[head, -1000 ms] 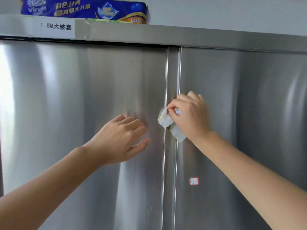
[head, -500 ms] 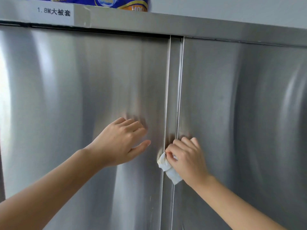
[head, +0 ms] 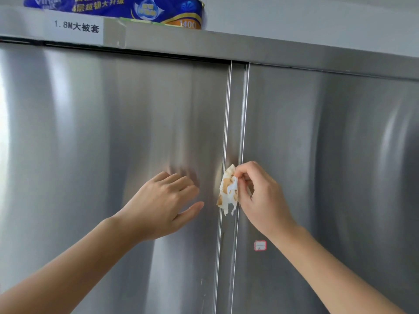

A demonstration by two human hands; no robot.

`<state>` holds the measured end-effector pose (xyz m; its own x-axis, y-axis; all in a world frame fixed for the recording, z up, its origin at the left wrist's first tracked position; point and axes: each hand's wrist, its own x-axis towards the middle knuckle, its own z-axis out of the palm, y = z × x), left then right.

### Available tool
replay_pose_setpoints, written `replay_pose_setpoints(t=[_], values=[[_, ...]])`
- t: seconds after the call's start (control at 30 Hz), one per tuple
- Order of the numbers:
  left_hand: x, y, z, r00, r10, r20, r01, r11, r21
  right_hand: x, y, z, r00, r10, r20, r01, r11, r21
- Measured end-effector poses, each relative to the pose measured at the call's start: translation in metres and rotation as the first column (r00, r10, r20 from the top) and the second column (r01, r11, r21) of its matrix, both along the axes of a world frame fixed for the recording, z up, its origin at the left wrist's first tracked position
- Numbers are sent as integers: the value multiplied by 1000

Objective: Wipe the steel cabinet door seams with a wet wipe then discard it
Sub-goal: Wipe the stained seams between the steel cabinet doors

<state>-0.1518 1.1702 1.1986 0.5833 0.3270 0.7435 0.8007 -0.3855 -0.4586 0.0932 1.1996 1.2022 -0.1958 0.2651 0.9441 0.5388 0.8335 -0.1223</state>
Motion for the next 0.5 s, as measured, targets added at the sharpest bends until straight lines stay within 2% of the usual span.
replay_pose_setpoints(t=[0.1, 0.3, 0.43, 0.5], values=[[1, -2, 5, 1000, 13, 2, -13, 1000, -1, 2, 1, 6, 997, 62, -50, -64, 997, -47], [2, -6, 12, 998, 56, 4, -56, 998, -18, 10, 13, 0, 984, -176, 35, 172, 981, 93], [0, -7, 12, 997, 71, 7, -70, 997, -34, 7, 18, -4, 954, -274, 120, 259, 957, 133], [0, -8, 13, 996, 86, 5, -86, 995, -44, 4, 18, -4, 954, -267, 138, 249, 959, 138]])
